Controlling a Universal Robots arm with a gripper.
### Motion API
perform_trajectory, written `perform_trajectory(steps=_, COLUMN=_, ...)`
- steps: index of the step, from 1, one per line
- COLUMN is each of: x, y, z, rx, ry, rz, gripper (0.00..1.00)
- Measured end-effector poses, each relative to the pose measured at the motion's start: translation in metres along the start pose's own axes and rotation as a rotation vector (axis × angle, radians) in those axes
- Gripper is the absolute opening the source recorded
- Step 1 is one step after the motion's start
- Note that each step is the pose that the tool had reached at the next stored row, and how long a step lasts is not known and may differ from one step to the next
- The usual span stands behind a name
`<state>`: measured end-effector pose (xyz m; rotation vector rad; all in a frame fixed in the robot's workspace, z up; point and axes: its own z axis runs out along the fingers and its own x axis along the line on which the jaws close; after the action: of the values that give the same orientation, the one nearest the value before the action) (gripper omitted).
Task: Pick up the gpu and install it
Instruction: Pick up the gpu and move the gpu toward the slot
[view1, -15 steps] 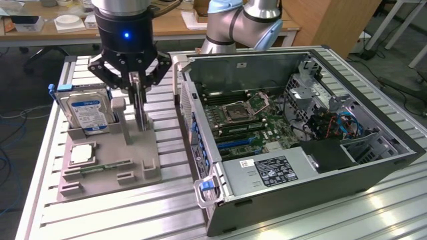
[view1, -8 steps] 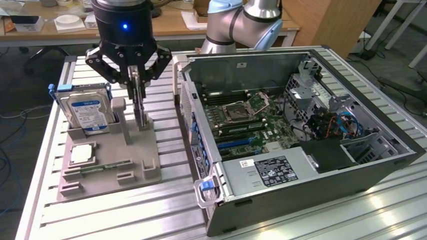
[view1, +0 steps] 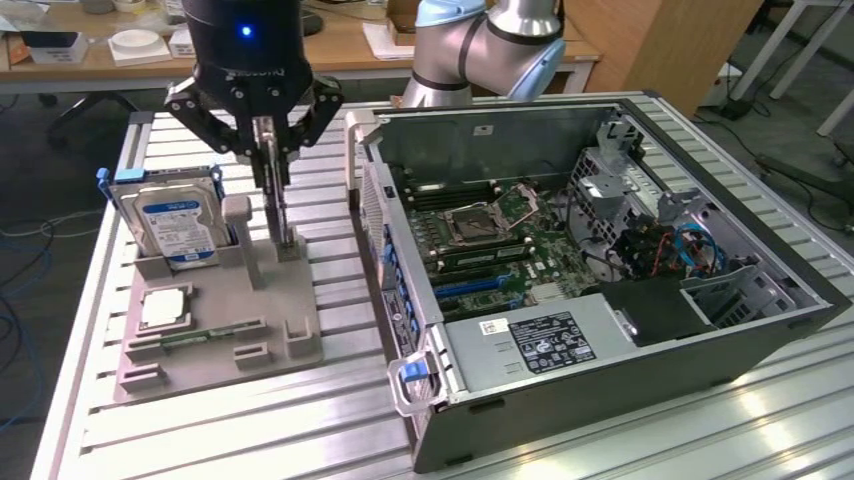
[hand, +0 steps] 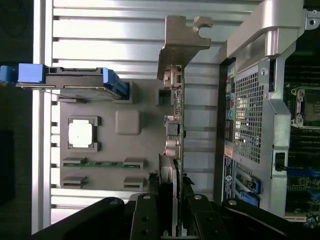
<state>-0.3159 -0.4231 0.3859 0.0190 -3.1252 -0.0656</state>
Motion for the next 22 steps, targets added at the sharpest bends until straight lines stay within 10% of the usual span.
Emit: perform_trajectory(steps=22, x=0.001, y=0.0014, z=-0.0324, rx=-0.0001, ry=0.0, rz=0.0, gripper=0.27)
